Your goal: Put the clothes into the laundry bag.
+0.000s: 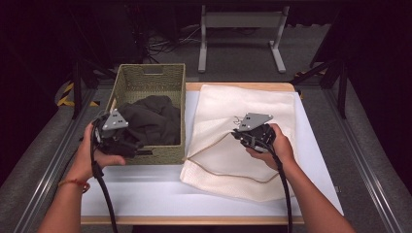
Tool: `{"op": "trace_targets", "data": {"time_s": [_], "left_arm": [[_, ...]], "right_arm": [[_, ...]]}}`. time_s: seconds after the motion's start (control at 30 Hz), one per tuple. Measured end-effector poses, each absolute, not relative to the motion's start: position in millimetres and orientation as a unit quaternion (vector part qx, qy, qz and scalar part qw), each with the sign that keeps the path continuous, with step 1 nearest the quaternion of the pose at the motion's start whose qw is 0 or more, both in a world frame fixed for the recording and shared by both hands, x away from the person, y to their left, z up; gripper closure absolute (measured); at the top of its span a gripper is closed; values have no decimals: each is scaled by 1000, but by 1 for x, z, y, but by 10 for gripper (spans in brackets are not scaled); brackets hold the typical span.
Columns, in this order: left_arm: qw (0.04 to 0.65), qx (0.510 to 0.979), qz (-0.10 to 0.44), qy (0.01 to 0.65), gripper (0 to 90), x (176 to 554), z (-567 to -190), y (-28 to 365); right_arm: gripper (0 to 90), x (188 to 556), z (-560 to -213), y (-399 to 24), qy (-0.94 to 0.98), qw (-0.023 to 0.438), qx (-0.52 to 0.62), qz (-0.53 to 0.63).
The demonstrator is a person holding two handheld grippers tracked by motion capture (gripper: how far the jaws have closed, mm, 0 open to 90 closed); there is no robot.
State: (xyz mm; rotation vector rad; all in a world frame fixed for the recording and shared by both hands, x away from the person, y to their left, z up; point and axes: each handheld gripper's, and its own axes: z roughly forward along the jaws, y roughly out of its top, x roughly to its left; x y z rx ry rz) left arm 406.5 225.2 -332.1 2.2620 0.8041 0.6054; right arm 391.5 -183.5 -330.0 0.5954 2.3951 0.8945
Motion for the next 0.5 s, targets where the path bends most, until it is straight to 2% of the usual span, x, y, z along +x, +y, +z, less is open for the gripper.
{"op": "trace_targets", "data": {"time_s": [0.13, 0.27, 0.5], "left_arm": [[303, 890, 206, 272, 14, 436, -336, 218], [265, 919, 151, 249, 29, 461, -347, 211], [236, 940, 99, 227, 0, 480, -365, 196]], "right_arm": [[861, 394, -331, -184, 885, 250, 216, 329], [860, 396, -334, -184, 887, 243, 218, 328], [856, 402, -343, -186, 889, 229, 225, 328]]}}
